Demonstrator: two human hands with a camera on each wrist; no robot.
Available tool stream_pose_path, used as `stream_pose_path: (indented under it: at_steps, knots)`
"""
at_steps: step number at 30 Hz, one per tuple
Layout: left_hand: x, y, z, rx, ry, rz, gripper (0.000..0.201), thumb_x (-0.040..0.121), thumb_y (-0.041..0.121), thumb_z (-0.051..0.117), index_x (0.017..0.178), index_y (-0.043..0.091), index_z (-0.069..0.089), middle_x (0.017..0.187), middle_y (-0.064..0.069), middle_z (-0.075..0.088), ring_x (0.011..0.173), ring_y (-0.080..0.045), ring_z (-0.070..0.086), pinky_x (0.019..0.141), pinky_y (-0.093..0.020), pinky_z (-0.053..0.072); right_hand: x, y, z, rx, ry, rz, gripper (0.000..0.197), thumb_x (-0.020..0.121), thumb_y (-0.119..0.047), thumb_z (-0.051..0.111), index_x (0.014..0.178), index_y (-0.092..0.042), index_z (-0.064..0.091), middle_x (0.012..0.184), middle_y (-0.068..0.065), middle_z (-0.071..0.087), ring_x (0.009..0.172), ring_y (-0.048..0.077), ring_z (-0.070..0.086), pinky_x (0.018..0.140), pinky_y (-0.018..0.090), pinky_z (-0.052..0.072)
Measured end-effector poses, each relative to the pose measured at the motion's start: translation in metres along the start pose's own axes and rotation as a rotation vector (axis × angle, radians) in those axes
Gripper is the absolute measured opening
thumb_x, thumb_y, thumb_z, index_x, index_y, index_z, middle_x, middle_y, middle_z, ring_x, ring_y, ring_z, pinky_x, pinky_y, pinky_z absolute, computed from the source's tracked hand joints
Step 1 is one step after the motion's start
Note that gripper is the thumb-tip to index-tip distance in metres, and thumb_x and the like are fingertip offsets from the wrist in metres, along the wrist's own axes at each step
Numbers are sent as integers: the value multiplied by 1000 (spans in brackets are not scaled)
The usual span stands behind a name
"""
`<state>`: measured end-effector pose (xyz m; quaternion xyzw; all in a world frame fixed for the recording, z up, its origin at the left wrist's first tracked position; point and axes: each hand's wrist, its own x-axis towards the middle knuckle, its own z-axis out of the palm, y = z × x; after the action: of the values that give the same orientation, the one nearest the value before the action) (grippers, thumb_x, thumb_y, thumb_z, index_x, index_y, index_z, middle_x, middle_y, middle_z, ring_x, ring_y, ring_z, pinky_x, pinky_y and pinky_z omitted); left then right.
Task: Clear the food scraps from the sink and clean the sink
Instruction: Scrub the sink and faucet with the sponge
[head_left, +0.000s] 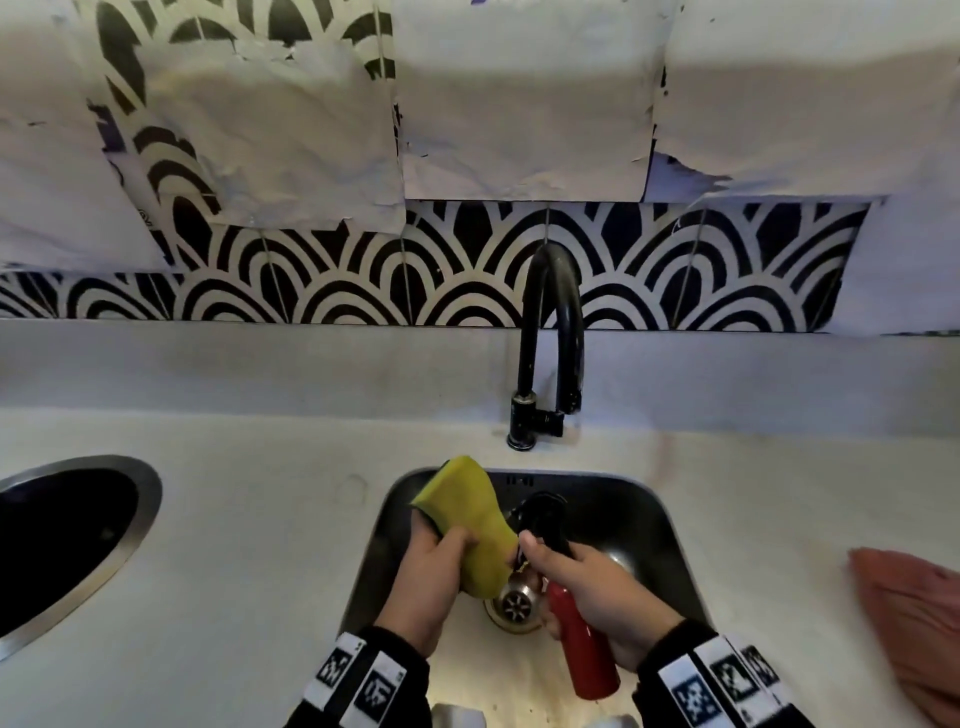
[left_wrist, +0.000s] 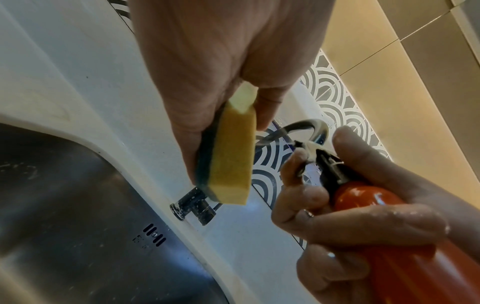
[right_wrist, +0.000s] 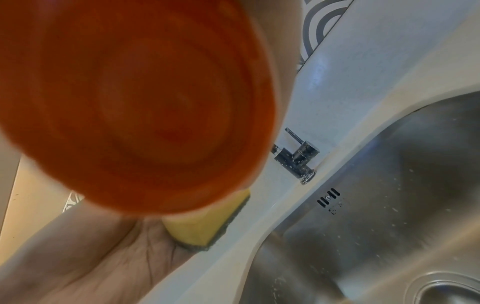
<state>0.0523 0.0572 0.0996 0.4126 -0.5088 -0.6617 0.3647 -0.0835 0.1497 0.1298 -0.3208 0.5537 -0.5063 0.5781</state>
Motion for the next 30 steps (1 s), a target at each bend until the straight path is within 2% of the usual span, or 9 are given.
stream_pose_path:
  at_steps: [8,13,16,18,21,22,24,28,30]
  knots:
    - [-5,-2,14,-8,13,-18,49,90,0,47,126,33,40,116,-4,60,109,-26,58,97,-53,47,0,5,-17,-89,71,15,46,70,-54,65,80,-9,57,54,2,49,42,15,48,48,25,43]
    - [-9,-6,24,-1,9,-22,45,90,-2,46,123,27,42,112,-6,61,104,-24,60,95,-50,49,-1,10,-28,-108,52,-22,58,68,-51,67,107,-8,61,69,2,52,47,14,51,52,27,45]
    - [-11,-12,28,44,11,-37,45,90,0,48,123,29,41,111,0,60,103,-19,59,97,-49,47,-2,10,-45,-119,148,-64,35,83,-34,67,114,-19,60,79,0,59,53,14,55,60,28,48]
    - [-11,-18,29,101,3,-49,49,90,5,52,129,31,37,115,4,59,106,-18,58,99,-46,46,-1,10,-69,-152,306,-136,31,89,-26,63,120,-25,55,94,-3,63,65,16,61,67,25,52]
    - [-13,-27,34,161,-10,-48,46,91,7,55,129,26,38,114,2,59,102,-14,58,92,-35,46,0,12,-119,-302,507,-268,38,90,-34,60,125,-29,47,113,-3,62,101,18,60,95,35,46]
    - [-13,-30,37,164,-16,-47,45,91,5,55,129,24,37,114,1,59,102,-15,57,90,-34,46,0,12,-135,-324,569,-291,39,90,-32,60,127,-29,47,112,-3,61,103,16,58,94,33,43]
    - [-14,-36,45,175,-23,-51,46,91,5,56,129,22,37,113,1,58,104,-18,57,92,-37,48,2,14,-167,-320,686,-312,39,89,-26,63,127,-25,52,94,-3,62,88,14,57,84,27,39]
    - [-9,-50,65,204,-24,-72,55,74,27,70,123,27,45,120,0,63,108,-18,61,95,-47,50,10,19,-215,-363,799,-332,30,87,-14,65,115,-18,58,65,-4,54,62,12,53,65,21,40]
    - [-8,-54,79,177,-16,-74,46,85,9,64,123,23,44,119,-2,62,106,-19,61,91,-43,51,17,24,-230,-387,811,-322,26,85,-10,66,108,-20,58,63,-2,54,63,18,55,60,15,40]
